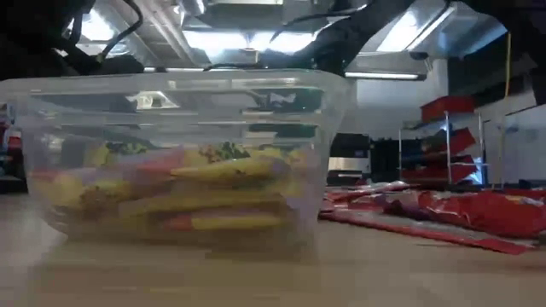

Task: Sort candy
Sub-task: Close the square transparent bin

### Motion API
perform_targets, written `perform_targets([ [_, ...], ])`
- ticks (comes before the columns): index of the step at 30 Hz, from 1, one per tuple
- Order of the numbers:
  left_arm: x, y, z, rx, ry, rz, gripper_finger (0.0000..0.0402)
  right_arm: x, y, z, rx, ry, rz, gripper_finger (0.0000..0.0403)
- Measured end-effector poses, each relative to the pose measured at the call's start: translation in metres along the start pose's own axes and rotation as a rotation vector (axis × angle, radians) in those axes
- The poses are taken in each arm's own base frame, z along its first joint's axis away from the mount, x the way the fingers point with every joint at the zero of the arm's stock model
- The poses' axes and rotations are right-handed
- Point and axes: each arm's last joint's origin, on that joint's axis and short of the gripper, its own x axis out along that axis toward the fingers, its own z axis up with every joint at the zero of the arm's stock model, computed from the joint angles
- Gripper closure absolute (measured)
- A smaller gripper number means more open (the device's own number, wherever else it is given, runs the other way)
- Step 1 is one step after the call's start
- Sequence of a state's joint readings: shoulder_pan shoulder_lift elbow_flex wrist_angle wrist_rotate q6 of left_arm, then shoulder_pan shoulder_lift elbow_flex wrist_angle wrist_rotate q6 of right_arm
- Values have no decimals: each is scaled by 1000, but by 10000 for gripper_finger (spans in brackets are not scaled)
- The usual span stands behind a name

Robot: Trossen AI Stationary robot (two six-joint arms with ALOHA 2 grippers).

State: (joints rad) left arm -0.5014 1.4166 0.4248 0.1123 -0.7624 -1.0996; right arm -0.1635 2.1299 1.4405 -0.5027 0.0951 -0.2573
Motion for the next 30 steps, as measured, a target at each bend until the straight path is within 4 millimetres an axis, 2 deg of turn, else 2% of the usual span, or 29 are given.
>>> perform_targets([
  [4, 0, 0, 0, 0, 0, 0, 402, -12, 3, 2, -124, -26, 33, 400],
  [8, 0, 0, 0, -2, -1, -1, 402, -17, 6, 1, -251, -46, 156, 403],
  [13, 0, 0, 0, -2, -1, -2, 402, -18, 7, -1, -308, -35, 170, 402],
  [17, 0, 0, 0, -3, -1, -2, 402, -18, 5, 1, -264, -39, 133, 396],
  [20, 0, 0, 0, -1, 0, -1, 402, -17, 7, 2, -219, -41, 113, 363],
  [27, 0, 0, 0, 2, 0, -1, 402, -18, 15, 5, -114, -46, 96, 241],
  [30, 0, 0, 0, 2, 0, 0, 402, -19, 17, 7, -43, -54, 88, 215],
])
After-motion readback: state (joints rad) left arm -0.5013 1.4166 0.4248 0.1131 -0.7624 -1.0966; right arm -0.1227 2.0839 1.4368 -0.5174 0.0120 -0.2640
